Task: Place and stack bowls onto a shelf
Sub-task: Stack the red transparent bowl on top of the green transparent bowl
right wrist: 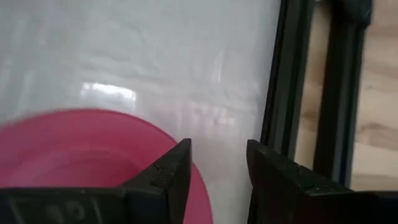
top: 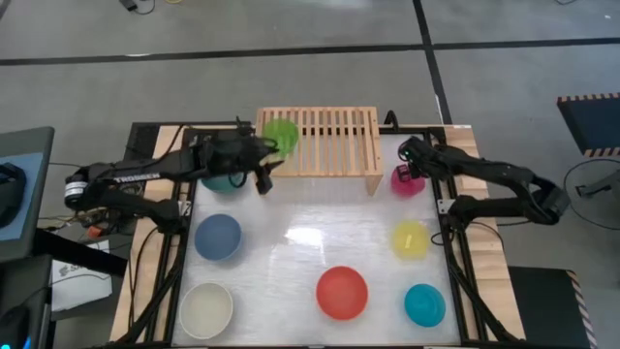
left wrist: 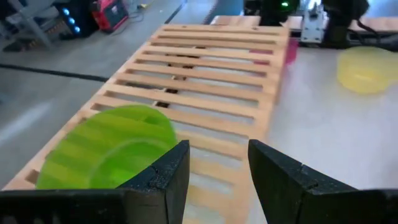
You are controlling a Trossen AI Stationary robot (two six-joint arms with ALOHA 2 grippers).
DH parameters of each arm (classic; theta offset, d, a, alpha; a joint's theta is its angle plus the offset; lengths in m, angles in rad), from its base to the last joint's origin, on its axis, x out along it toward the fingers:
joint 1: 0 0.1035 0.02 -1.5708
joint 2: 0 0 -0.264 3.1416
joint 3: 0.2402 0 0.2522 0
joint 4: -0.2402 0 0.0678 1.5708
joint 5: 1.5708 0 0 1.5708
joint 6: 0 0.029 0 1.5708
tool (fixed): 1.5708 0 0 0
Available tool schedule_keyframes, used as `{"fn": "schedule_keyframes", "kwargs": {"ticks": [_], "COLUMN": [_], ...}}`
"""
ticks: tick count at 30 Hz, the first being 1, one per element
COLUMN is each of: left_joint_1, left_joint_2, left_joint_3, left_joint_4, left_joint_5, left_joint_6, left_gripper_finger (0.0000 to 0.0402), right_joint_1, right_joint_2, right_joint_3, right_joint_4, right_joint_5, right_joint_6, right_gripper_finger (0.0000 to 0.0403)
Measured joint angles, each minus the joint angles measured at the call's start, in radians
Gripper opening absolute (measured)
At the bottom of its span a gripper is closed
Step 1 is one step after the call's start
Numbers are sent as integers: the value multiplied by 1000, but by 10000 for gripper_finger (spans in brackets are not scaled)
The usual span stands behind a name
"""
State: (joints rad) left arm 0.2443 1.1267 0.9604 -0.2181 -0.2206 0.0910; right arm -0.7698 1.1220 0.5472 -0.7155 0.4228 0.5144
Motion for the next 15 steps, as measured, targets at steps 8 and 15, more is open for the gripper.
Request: {"fn": "schedule_keyframes", "kwargs": {"ticks": [8, 15], "left_joint_1": [-115, -161], "left_joint_2": [-92, -116], "left_joint_3": [-20, -20], "left_joint_4": [-56, -113], "left_joint_5": [-208, -303], "left_joint_6": [31, 11], "left_gripper_finger": [150, 150], "right_joint_1": [-23, -23], "right_joint_2": [113, 75], "right_joint_3": [0, 38], "right_joint_4": [12, -39], "right_joint_5": [-86, -86], "right_joint_6": [-15, -3], "right_gripper_finger": [180, 169]}}
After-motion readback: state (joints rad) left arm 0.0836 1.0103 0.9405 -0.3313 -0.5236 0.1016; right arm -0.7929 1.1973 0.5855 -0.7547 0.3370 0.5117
